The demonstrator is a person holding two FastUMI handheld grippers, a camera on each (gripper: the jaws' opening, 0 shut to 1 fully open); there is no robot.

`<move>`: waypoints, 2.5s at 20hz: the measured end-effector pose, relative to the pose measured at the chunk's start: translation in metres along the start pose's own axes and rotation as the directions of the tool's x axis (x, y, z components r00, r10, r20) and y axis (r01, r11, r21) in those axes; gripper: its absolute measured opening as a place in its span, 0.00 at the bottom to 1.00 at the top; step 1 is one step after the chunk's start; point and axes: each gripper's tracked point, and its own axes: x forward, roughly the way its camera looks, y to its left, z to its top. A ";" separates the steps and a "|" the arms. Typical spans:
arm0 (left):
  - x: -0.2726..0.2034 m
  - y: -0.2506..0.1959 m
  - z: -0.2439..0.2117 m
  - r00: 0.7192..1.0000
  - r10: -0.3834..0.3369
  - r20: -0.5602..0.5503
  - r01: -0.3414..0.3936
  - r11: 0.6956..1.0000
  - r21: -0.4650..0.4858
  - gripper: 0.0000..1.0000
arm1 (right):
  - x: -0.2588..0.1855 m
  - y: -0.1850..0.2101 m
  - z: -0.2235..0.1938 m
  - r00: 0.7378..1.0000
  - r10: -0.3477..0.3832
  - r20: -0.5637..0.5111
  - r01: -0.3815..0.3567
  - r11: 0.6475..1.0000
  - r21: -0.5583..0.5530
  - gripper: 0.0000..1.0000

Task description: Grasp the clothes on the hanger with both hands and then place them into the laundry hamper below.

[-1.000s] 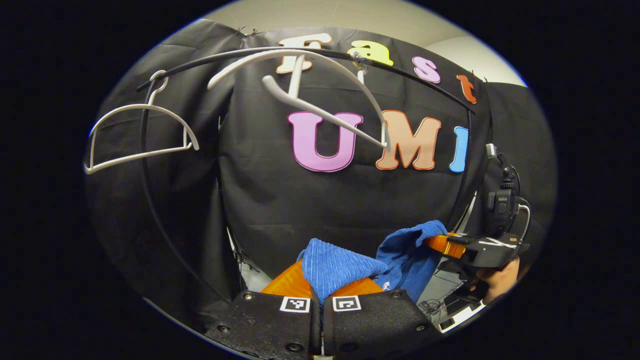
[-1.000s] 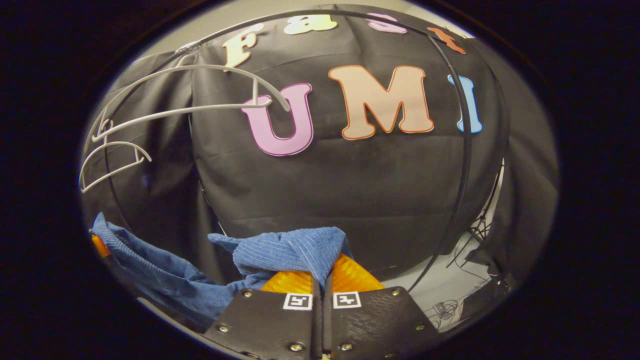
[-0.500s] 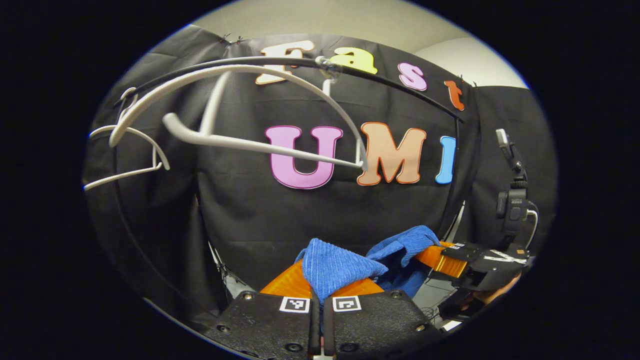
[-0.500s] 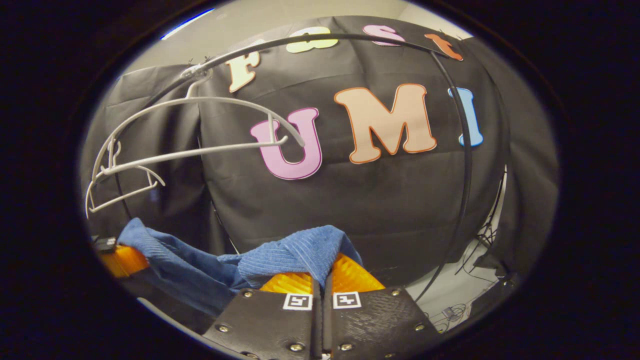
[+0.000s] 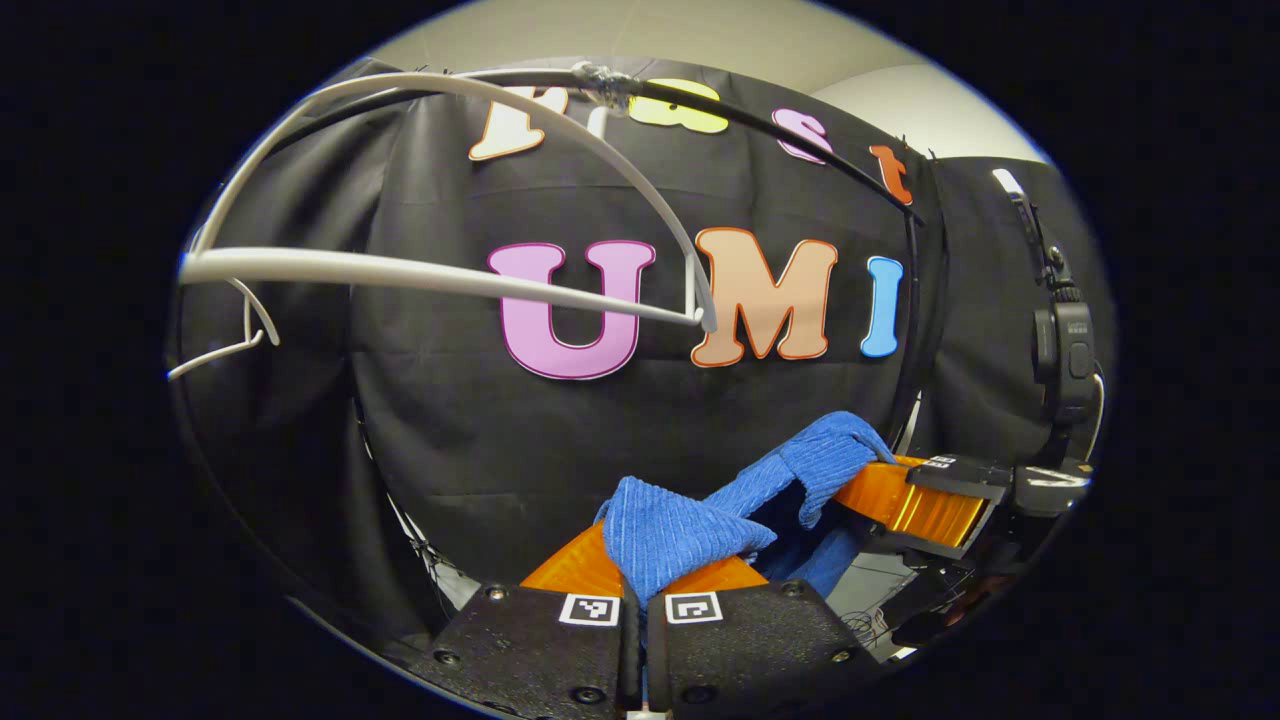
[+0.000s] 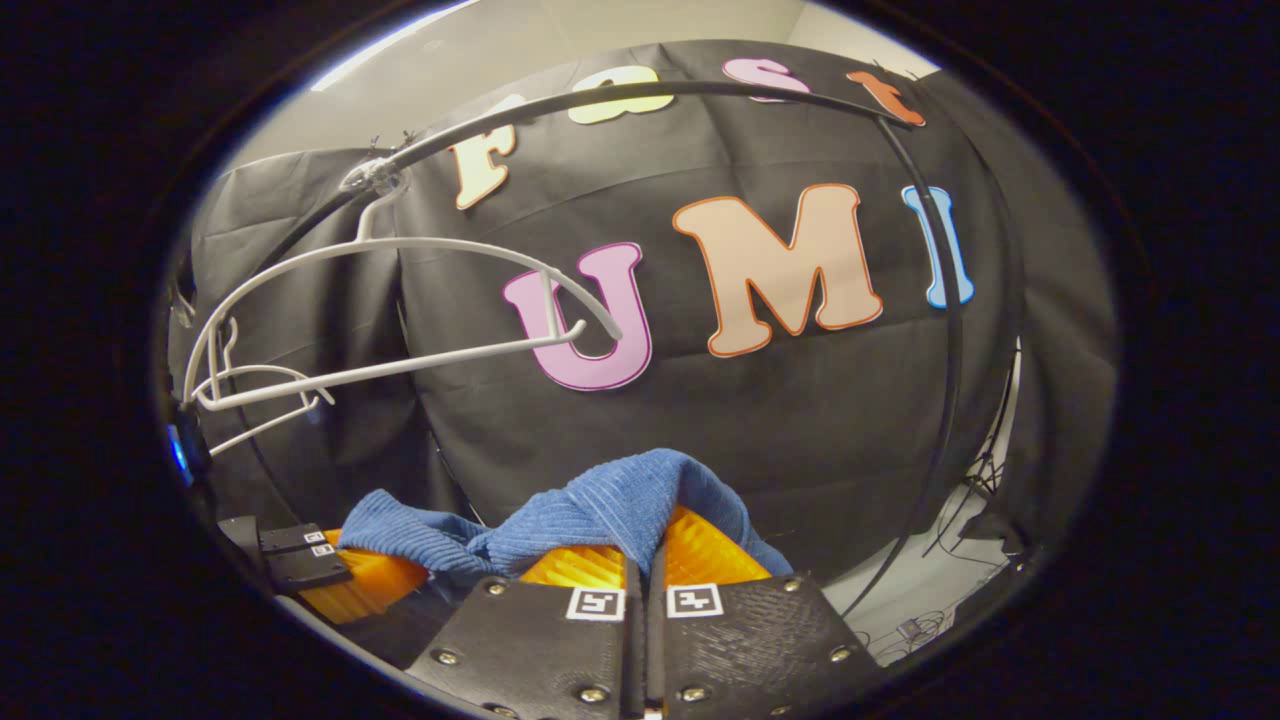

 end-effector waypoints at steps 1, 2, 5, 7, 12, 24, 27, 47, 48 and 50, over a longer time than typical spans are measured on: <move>0.007 0.000 -0.005 1.000 -0.003 -0.010 0.003 1.000 -0.001 0.03 | 0.006 -0.001 -0.004 1.000 -0.002 -0.010 0.003 1.000 0.005 0.01; 0.015 0.000 -0.011 1.000 -0.005 -0.020 0.005 1.000 0.006 0.03 | 0.012 -0.002 -0.008 1.000 -0.006 -0.021 0.006 1.000 0.009 0.01; 0.033 -0.001 -0.036 0.998 -0.016 -0.062 0.017 1.000 0.015 0.04 | 0.033 -0.006 -0.028 0.998 -0.015 -0.067 0.015 1.000 0.011 0.01; 0.054 0.006 -0.053 0.996 -0.013 -0.084 0.013 1.000 -0.007 0.03 | 0.050 -0.005 -0.048 0.994 -0.008 -0.113 0.007 1.000 -0.005 0.01; 0.087 0.020 -0.131 0.983 0.016 -0.184 -0.003 0.997 0.072 0.04 | 0.089 -0.014 -0.101 0.979 -0.023 -0.204 0.021 1.000 -0.013 0.02; 0.118 0.066 -0.293 0.903 0.046 -0.428 -0.020 0.998 0.065 0.04 | 0.120 -0.044 -0.279 0.873 -0.077 -0.482 0.073 0.997 -0.027 0.02; 0.120 0.063 -0.326 0.877 0.039 -0.480 -0.022 0.999 0.040 0.04 | 0.118 -0.057 -0.320 0.840 -0.102 -0.533 0.102 0.994 -0.030 0.02; 0.048 0.055 -0.289 0.864 0.008 -0.503 -0.008 1.000 0.003 0.96 | 0.038 -0.055 -0.295 0.832 -0.177 -0.525 0.145 0.984 -0.102 1.00; 0.042 0.058 -0.284 0.869 0.016 -0.494 -0.007 1.000 0.020 0.98 | 0.031 -0.053 -0.288 0.832 -0.196 -0.519 0.167 0.981 -0.103 1.00; 0.031 0.057 -0.274 0.872 0.004 -0.490 0.002 1.000 0.011 0.98 | 0.018 -0.052 -0.275 0.829 -0.238 -0.506 0.208 0.971 -0.117 1.00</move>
